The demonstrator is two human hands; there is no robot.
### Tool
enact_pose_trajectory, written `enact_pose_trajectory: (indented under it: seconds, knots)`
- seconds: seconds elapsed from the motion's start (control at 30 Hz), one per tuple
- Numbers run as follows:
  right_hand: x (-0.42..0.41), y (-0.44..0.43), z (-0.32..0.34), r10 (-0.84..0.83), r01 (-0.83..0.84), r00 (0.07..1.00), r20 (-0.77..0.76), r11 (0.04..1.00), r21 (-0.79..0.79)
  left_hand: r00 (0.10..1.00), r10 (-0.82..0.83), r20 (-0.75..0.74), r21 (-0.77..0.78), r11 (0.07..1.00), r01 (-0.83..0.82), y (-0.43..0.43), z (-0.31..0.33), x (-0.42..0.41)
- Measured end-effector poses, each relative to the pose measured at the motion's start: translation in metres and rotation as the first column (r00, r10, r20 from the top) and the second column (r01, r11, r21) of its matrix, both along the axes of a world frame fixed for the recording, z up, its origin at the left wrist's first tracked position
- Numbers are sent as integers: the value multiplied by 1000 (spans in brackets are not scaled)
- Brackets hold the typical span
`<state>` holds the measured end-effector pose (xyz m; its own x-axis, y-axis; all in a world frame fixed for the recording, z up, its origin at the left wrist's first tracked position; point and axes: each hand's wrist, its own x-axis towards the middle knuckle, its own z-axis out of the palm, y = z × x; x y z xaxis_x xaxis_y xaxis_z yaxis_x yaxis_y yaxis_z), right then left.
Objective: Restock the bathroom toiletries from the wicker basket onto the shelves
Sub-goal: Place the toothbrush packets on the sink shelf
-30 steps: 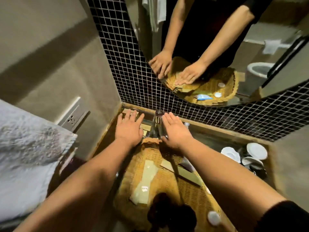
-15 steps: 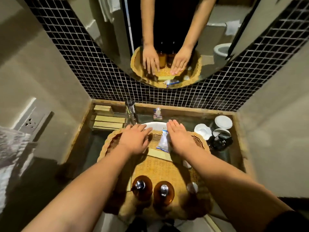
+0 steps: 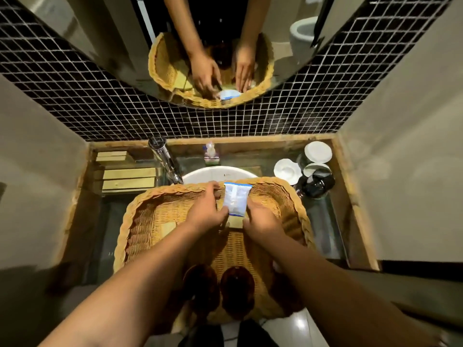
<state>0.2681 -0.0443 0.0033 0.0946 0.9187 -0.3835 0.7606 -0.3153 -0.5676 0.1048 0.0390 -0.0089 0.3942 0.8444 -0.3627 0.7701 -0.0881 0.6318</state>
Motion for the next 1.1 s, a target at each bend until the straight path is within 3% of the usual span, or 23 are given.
enact_pose_trajectory:
  seconds: [0.1,0.27,0.37,0.6,0.77,0.93,1.1]
  knots:
    - [-10,-1,-13,-140,139,987,-80,990,-26,981,111,162,-95,991,-96,-1,-9,2]
    - [-23,4,-23,-280,279,939,-197,960,-35,976,-22,217,100,995,1,-1,-18,-9]
    - [-26,5,-25,-317,312,915,-251,948,-61,962,-95,254,87,993,75,-4,-20,-12]
    - [-26,3,-31,-222,219,951,-214,975,-42,969,-76,236,112,992,51,-5,-29,-21]
    - [-26,0,-25,-196,195,924,-328,980,-37,952,-18,306,-29,999,28,-7,-22,-26]
    - [-29,1,-21,-235,223,903,-360,972,-75,944,-103,313,66,994,86,-8,-17,-26]
    - [-28,-2,-17,-219,235,897,-384,972,-4,947,-34,319,76,997,10,-6,-15,-25]
